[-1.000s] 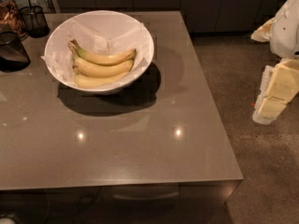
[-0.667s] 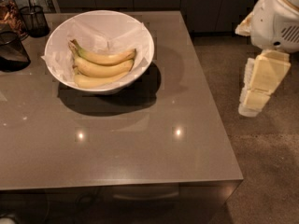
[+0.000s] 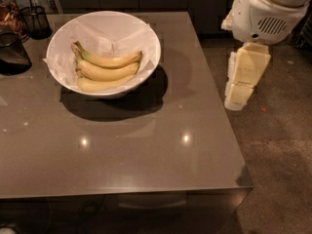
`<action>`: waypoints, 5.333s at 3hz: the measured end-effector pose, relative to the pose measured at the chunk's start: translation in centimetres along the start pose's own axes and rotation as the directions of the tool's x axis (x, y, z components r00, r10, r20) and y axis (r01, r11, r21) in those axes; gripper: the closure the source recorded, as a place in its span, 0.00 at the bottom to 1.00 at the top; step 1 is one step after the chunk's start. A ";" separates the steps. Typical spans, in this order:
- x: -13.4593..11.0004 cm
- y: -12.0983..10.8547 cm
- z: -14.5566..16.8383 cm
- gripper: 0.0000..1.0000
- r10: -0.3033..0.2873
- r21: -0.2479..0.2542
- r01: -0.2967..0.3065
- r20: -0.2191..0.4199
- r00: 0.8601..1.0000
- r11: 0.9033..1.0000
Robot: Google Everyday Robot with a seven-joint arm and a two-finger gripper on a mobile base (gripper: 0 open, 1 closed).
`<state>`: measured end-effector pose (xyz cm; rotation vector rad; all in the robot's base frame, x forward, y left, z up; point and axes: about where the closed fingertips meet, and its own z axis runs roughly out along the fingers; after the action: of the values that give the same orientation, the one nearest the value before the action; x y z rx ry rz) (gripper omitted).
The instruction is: Pick banana from white bowl
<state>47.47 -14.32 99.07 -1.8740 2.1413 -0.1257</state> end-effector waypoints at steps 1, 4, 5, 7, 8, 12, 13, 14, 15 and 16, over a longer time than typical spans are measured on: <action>-1.7 -0.6 0.3 0.00 -0.003 -0.003 0.003 0.057 0.998 1.000; -12.5 -4.2 3.4 0.00 -0.113 -0.055 0.118 0.086 0.990 0.992; -13.9 -4.9 3.6 0.00 -0.123 -0.042 0.130 0.143 0.982 0.991; -19.7 -6.5 4.7 0.03 -0.193 -0.072 0.216 0.241 0.951 0.974; -21.5 -6.5 6.3 0.14 -0.211 -0.108 0.243 0.247 0.946 0.964; -25.6 -6.6 11.8 0.27 -0.244 -0.230 0.307 0.265 0.933 0.924; -26.0 -6.6 12.5 0.28 -0.246 -0.243 0.311 0.264 0.933 0.919; -26.0 -6.4 13.7 0.45 -0.231 -0.271 0.301 0.262 0.937 0.915; -25.6 -6.0 15.0 0.55 -0.218 -0.297 0.290 0.251 0.943 0.910; -25.0 -5.5 15.9 0.49 -0.208 -0.320 0.279 0.237 0.949 0.905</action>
Offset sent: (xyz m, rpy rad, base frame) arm 0.0747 0.1243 0.0030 0.0682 0.0982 0.1380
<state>59.83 11.42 89.32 -2.2406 1.8792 0.4029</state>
